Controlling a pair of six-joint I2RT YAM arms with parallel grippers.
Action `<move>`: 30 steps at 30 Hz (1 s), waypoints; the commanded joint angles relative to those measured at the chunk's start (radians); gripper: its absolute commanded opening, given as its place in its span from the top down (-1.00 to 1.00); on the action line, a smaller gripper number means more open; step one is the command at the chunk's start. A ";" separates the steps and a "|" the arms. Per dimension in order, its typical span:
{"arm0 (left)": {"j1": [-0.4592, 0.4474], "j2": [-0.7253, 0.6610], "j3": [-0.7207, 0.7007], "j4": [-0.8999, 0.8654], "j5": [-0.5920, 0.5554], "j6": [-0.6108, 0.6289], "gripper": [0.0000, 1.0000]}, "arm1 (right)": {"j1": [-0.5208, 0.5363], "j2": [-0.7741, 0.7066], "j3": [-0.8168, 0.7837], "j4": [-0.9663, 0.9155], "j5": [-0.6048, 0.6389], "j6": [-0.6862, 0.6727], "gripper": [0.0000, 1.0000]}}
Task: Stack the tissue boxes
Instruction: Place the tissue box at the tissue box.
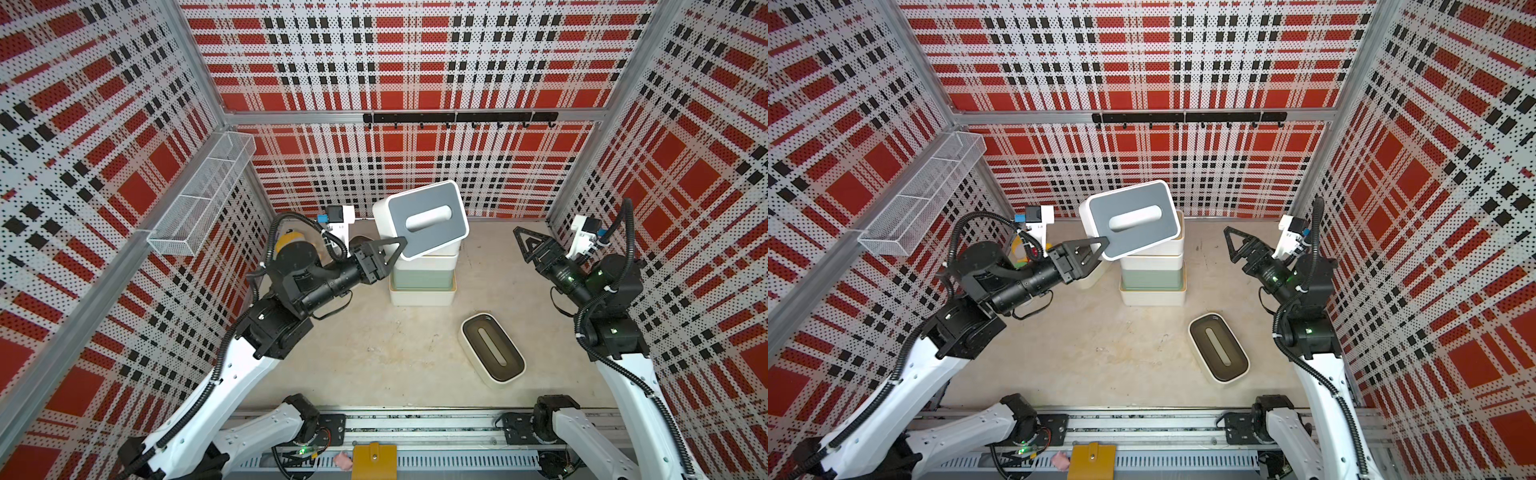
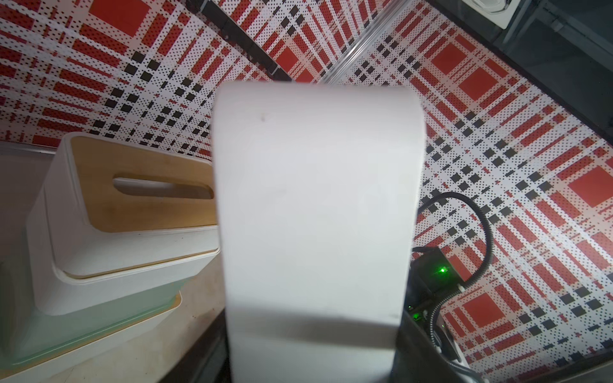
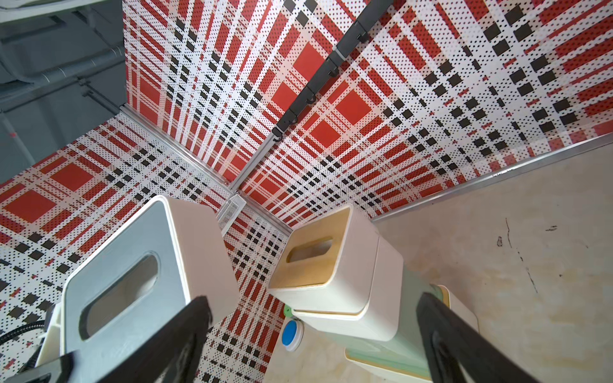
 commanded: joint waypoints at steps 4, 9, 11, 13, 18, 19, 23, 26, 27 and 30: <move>0.205 0.098 0.115 -0.063 0.383 -0.077 0.04 | 0.006 0.067 0.004 0.274 -0.032 0.037 -0.99; 0.345 0.163 0.097 0.128 0.568 -0.244 0.01 | 0.005 0.137 0.021 0.307 -0.040 0.047 -0.99; 0.374 0.195 0.101 0.191 0.612 -0.303 0.01 | 0.008 0.165 0.050 0.273 -0.048 0.032 -0.99; 0.389 0.231 0.110 0.234 0.643 -0.353 0.02 | 0.021 0.194 0.072 0.260 -0.058 0.019 -0.99; 0.430 0.324 0.112 0.339 0.736 -0.507 0.09 | 0.064 0.227 0.090 0.215 -0.040 -0.044 -0.99; 0.440 0.340 0.108 0.360 0.753 -0.521 0.10 | 0.065 0.223 0.082 0.210 -0.030 -0.054 -0.99; 0.460 0.378 0.103 0.369 0.766 -0.527 0.10 | 0.065 0.210 0.059 0.200 -0.028 -0.082 -0.99; 0.460 0.410 0.124 0.369 0.782 -0.525 0.09 | 0.065 0.208 0.034 0.230 -0.046 -0.076 -0.99; 0.457 0.419 0.132 0.369 0.784 -0.525 0.09 | 0.065 0.211 0.026 0.238 -0.058 -0.073 -0.99; 0.457 0.450 0.149 0.369 0.797 -0.526 0.08 | 0.065 0.223 0.012 0.259 -0.083 -0.056 -0.99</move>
